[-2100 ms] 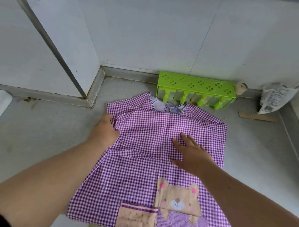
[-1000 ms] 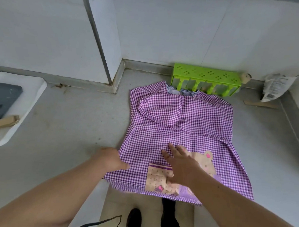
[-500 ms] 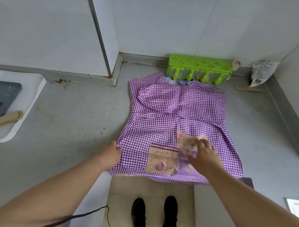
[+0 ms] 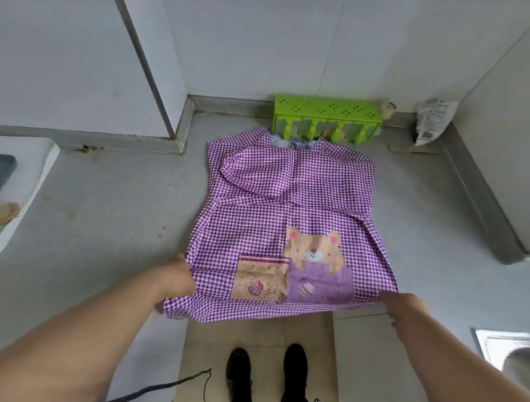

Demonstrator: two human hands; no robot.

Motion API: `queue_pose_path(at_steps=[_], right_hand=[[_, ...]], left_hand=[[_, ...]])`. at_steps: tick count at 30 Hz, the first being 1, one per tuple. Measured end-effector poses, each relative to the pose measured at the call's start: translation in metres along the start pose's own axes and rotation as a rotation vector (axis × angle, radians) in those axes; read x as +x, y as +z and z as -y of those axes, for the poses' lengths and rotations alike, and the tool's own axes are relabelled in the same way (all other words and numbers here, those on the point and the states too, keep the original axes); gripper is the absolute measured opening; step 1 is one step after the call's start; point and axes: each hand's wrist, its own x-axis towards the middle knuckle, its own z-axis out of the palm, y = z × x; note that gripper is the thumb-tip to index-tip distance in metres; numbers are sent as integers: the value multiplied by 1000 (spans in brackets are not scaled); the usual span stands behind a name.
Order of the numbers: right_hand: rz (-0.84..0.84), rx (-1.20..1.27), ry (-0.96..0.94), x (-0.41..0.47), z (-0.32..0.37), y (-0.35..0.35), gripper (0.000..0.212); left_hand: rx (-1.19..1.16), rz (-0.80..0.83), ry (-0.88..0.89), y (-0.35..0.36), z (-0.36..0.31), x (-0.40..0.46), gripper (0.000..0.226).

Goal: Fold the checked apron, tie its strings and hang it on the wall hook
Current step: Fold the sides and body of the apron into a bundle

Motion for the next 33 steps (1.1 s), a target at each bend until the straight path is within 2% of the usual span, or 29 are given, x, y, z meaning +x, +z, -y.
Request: queue_pose_path(at_steps=[2,3,5,9,12,14,15,17,18,20,22,24,25,28,29,31,33], right_hand=[[42,54,31,13,-1,5,49],[50,45,46,14,1,6,42],[76,6,47,13,-1,6,37],[77,-35,-20,9,-6,0,44],[118,-59,-163,-15,11,-13,43],[96,73,-287,-33,32,-26,35],[94,211,-334,-41,42,-33,35],[223,455,-343,-59,60,-48,40],[342,499,-344,-71,64,-55,37],[412,169,-405,-66,53,-53,36],[336,-274,-412,-54,35,-46,47],[306,-353,-433,-50,32,-43,39],[307,-267,-459,-53,37,-42,35],[491,373,-389,-68,61,-55,36],[548,412,-395,-69,64,-58,40],[560,90,-499,-70,59,-63,45],[526,-313,-560,-68,41,-60,69]], left_hand=[[-47,-16,36,0,-10,-17,26],[-79,-38,62,0,-13,-20,21],[-119,-97,36,-1,-10,-19,23],[-109,-127,-34,-3,11,2,27],[-114,-93,31,-5,0,-17,27],[-280,-97,97,-7,-13,-30,25],[-469,-107,105,-9,-21,-36,22],[-854,-79,90,-15,-37,-49,21],[-936,-18,69,-16,-40,-53,23],[-857,81,60,-15,-36,-56,25],[-693,68,51,-11,-35,-58,37],[-717,27,88,-13,-39,-57,34],[-795,23,119,-16,-41,-55,35],[-1024,99,161,-31,-44,-50,65],[-1002,151,169,-35,-42,-52,75],[-820,233,156,-34,-32,-54,87],[-559,262,138,-31,-28,-64,84]])
